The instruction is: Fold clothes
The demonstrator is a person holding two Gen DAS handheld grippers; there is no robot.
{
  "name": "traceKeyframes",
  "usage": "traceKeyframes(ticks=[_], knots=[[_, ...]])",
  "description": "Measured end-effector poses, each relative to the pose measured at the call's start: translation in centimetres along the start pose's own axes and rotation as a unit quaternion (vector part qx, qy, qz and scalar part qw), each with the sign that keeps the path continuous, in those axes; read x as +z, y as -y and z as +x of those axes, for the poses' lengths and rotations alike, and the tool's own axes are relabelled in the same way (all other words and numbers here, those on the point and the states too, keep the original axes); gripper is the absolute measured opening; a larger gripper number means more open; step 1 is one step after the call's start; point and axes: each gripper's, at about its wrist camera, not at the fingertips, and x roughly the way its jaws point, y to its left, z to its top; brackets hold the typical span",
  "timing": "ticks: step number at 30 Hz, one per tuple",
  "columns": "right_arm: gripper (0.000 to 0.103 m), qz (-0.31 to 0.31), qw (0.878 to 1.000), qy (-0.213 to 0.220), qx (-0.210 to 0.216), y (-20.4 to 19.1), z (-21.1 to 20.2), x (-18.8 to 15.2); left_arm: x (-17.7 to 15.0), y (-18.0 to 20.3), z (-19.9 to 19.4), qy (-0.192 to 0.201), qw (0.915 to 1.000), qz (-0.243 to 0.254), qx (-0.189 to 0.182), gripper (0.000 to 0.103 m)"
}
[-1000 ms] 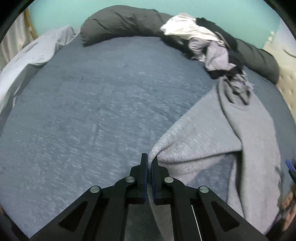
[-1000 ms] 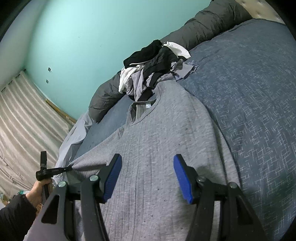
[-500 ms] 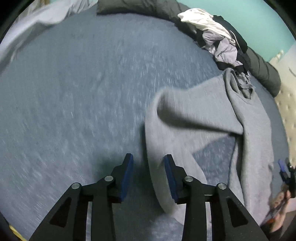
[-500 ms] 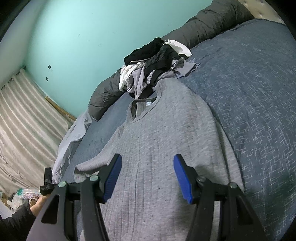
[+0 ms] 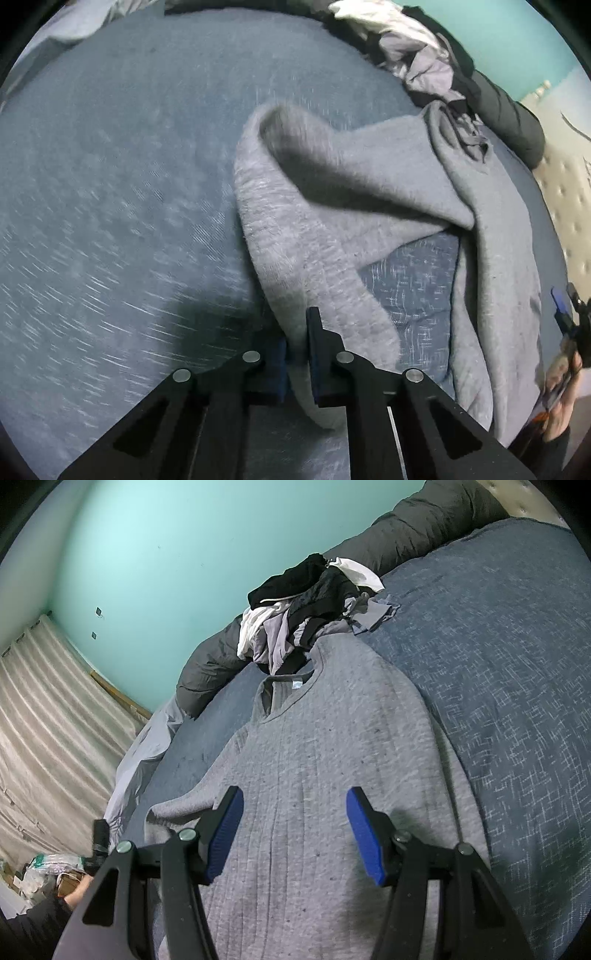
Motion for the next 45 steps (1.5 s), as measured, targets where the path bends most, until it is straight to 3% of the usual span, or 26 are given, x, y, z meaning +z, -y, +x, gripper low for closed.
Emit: traceKeyframes(ticks=[2, 5, 13, 15, 19, 26, 31, 34, 38, 41, 45], knots=[[0.059, 0.0, 1.0, 0.0, 0.001, 0.0, 0.0, 0.0, 0.8, -1.0, -1.5, 0.007, 0.9997, 0.008, 0.02, 0.003], [0.059, -0.003, 1.0, 0.001, 0.0, -0.2, -0.1, 0.0, 1.9, -2.5, -3.6, 0.017, 0.9984, 0.021, 0.049, 0.003], [0.059, -0.003, 1.0, 0.0, -0.006, -0.1, 0.0, 0.1, 3.5, -7.6, -3.0, -0.024, 0.9885, 0.039, 0.144, 0.007], [0.059, -0.003, 1.0, 0.002, -0.01, 0.0, -0.2, 0.2, 3.6, -8.0, -2.5, -0.035, 0.9866, 0.036, 0.155, 0.013], [0.059, -0.001, 1.0, 0.005, -0.022, 0.3, -0.9, 0.6, 3.5, -8.1, -2.8, -0.033, 0.9874, 0.03, 0.152, 0.015], [0.059, 0.027, 0.997, 0.01, -0.078, 2.6, -4.6, 2.1, 2.2, -8.3, -7.0, 0.009, 0.9955, 0.012, 0.094, 0.027], [0.059, -0.002, 0.987, -0.061, -0.15, 4.7, -6.3, 1.5, 1.4, -5.1, -8.9, 0.045, 0.9966, 0.043, 0.053, 0.03], [0.059, 0.01, 0.981, -0.096, -0.168, 6.1, -6.7, 0.7, 1.1, -1.9, -9.2, 0.059, 0.9958, 0.065, 0.028, 0.04], [0.059, 0.028, 0.979, -0.112, -0.171, 6.6, -7.1, 0.0, -0.2, 3.3, -6.9, 0.035, 0.9947, 0.079, -0.057, 0.055], [0.059, 0.033, 0.979, -0.114, -0.165, 6.1, -7.6, -0.1, -1.3, 8.2, -4.2, 0.007, 0.9887, 0.091, -0.119, 0.056], [0.059, 0.006, 0.978, -0.127, -0.168, 4.6, -8.0, -0.3, -2.9, 14.6, -0.6, -0.025, 0.9804, 0.121, -0.153, 0.056]])
